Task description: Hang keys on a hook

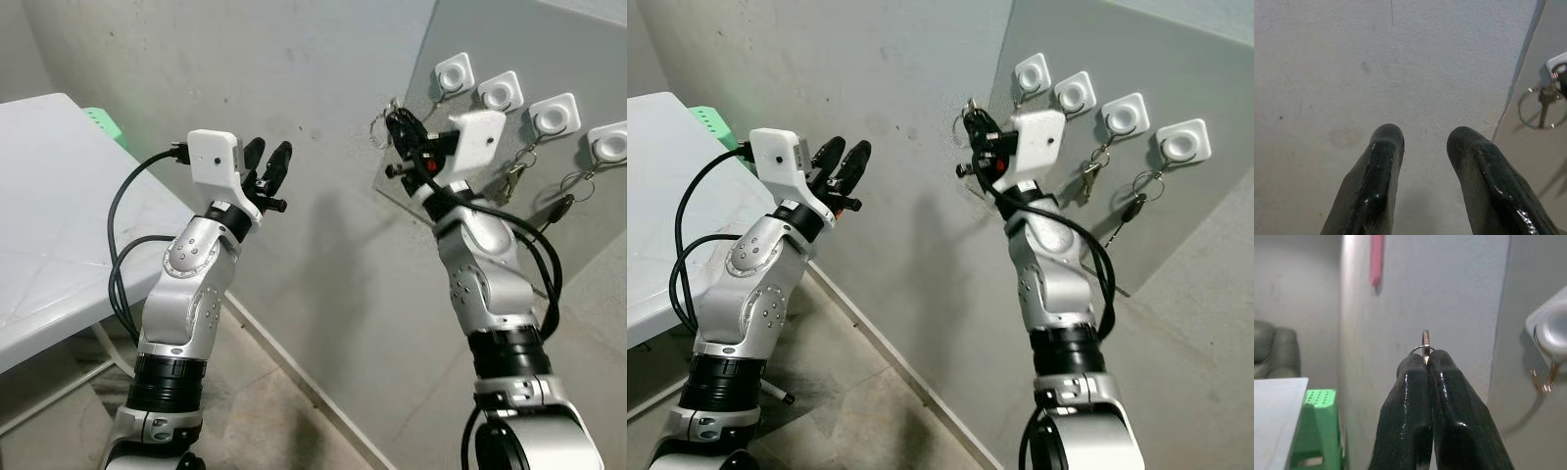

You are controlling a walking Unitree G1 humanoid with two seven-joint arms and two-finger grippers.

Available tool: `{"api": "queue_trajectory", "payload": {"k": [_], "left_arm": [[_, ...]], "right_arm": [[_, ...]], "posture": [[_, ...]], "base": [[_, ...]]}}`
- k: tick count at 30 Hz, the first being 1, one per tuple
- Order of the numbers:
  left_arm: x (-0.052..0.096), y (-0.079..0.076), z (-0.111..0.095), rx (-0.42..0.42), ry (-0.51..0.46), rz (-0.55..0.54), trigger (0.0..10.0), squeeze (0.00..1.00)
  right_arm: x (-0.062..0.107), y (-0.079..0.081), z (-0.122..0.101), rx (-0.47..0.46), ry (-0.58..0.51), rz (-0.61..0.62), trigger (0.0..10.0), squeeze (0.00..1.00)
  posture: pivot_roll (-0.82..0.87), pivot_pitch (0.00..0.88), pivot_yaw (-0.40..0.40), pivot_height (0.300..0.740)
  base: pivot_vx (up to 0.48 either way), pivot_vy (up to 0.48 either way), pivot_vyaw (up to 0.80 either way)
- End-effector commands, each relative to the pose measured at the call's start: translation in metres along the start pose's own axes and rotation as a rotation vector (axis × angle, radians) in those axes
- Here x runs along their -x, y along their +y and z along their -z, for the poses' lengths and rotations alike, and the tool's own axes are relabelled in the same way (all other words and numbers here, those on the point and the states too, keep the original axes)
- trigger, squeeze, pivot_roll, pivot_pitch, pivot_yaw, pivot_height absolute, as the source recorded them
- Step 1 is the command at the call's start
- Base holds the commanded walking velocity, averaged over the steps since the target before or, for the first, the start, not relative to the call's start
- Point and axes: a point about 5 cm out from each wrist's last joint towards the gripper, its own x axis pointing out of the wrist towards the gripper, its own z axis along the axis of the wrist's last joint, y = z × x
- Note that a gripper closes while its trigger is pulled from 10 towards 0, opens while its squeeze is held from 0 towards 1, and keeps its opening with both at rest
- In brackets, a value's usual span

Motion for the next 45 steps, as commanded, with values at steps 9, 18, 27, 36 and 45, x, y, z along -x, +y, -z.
{"api": "queue_trajectory", "payload": {"k": [9,18,27,36,45], "left_arm": [[0.000,-0.017,-0.004,-0.017,-0.010,0.087,10.0,0.00],[0.000,-0.020,-0.002,-0.010,-0.004,0.105,10.0,0.00],[-0.001,-0.024,-0.001,-0.003,0.001,0.119,10.0,0.00],[-0.001,-0.025,0.000,0.003,0.005,0.127,10.0,0.00],[0.000,-0.025,0.000,0.004,0.006,0.126,10.0,0.00]], "right_arm": [[-0.015,-0.010,-0.010,-0.007,-0.033,0.150,10.0,0.00],[-0.012,-0.025,-0.009,0.019,-0.004,0.315,10.0,0.00],[-0.005,-0.035,-0.008,0.040,0.011,0.414,10.0,0.00],[0.011,-0.042,-0.005,-0.012,-0.026,0.398,10.0,0.00],[0.017,-0.044,-0.007,-0.079,-0.067,0.365,10.0,0.00]], "posture": [[0.16,0.000,-0.133,0.740],[0.14,0.000,-0.119,0.740],[0.14,0.000,-0.112,0.740],[0.13,0.000,-0.108,0.740],[0.13,0.000,-0.106,0.740]], "base": [[0.000,0.000,0.00],[0.000,0.000,0.00],[0.000,0.000,0.00],[0.000,0.000,0.00],[0.000,0.000,0.00]]}}
